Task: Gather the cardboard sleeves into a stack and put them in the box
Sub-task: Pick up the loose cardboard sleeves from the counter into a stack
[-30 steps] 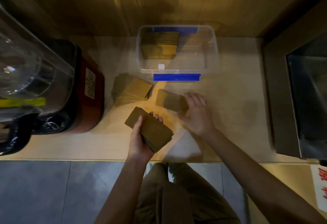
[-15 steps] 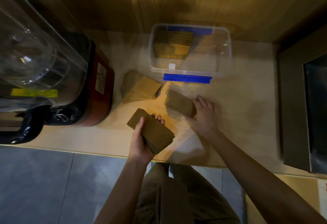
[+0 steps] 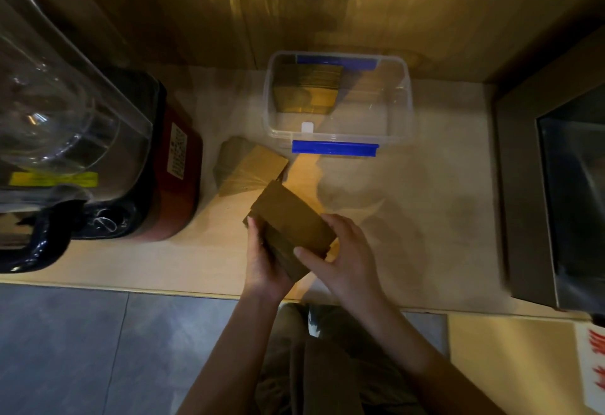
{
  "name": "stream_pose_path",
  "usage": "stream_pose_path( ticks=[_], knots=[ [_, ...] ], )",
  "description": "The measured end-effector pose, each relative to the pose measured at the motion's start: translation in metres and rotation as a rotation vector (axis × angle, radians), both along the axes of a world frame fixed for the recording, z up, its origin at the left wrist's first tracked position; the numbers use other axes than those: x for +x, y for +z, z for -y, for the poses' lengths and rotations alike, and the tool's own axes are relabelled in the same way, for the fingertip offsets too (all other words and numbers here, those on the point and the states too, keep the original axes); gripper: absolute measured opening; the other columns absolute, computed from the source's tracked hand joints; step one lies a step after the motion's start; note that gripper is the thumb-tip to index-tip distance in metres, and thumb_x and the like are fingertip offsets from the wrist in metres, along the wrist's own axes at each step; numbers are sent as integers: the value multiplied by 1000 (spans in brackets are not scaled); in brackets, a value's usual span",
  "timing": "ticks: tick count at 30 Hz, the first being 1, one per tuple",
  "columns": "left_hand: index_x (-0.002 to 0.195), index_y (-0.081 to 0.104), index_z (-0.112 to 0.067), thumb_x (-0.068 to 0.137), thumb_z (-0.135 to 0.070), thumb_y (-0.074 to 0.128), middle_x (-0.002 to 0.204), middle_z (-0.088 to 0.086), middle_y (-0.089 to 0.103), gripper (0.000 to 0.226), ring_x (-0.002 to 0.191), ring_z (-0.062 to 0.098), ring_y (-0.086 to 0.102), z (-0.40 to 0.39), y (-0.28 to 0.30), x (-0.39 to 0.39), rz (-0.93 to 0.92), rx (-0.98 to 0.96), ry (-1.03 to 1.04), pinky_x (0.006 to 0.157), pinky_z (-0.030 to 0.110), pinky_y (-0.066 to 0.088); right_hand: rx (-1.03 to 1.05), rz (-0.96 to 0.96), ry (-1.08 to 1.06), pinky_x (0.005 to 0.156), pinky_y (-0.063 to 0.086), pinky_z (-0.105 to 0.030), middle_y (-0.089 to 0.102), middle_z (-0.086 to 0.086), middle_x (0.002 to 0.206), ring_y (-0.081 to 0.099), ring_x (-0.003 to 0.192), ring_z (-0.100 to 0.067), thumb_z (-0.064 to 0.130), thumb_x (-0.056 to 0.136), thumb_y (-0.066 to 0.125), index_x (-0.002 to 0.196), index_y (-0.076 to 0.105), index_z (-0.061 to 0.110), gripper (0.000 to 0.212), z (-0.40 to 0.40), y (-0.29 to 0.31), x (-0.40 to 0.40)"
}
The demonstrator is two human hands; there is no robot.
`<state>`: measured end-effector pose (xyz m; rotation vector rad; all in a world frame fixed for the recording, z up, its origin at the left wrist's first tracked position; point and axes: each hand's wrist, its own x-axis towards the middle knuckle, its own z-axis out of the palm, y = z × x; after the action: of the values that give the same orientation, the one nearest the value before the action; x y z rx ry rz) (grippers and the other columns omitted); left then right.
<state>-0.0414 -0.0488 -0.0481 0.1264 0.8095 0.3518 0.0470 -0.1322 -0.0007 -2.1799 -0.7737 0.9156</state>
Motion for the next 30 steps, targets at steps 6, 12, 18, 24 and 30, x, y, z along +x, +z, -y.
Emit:
stream_pose_path(
  ticks=[6, 12, 18, 24, 30],
  knots=[
    [102, 64, -18, 60, -70, 48, 95, 2, 72, 68, 91, 17, 67, 6, 2, 8, 103, 13, -17, 75, 36, 55, 5, 192, 15, 98, 32, -27, 44, -1, 137, 36, 123, -15, 66, 63, 44, 128, 46, 21, 79, 3, -9, -10],
    [99, 61, -19, 52, -28, 79, 96, -1, 67, 51, 93, 14, 64, 11, -1, 12, 197, 79, -67, 78, 33, 55, 25, 298, 65, 99, 34, -32, 49, -4, 133, 41, 122, -19, 64, 65, 50, 127, 48, 19, 76, 12, -16, -14],
    [92, 66, -20, 65, -17, 48, 98, -1, 66, 32, 100, 17, 60, 10, 3, 11, 170, 97, -56, 91, 43, 41, 134, -345, -386, 92, 43, -31, 52, 4, 118, 49, 113, -14, 38, 75, 71, 121, 50, 18, 55, 20, -17, -4],
    [89, 67, -20, 68, -15, 44, 103, 0, 69, 32, 98, 19, 58, 10, 5, 21, 76, 239, -82, 90, 40, 42, 200, -1218, -607, 87, 51, -37, 70, -11, 105, 67, 96, -22, 27, 74, 63, 116, 54, 10, 46, 28, -25, 14],
    [109, 57, -17, 67, -16, 55, 113, 9, 61, 43, 107, 24, 54, 4, 7, 22, 10, 418, -247, 98, 42, 39, 228, -1171, -439, 75, 59, -29, 73, -5, 100, 69, 96, -20, 12, 69, 67, 109, 59, 12, 41, 23, -32, 28]
  ],
)
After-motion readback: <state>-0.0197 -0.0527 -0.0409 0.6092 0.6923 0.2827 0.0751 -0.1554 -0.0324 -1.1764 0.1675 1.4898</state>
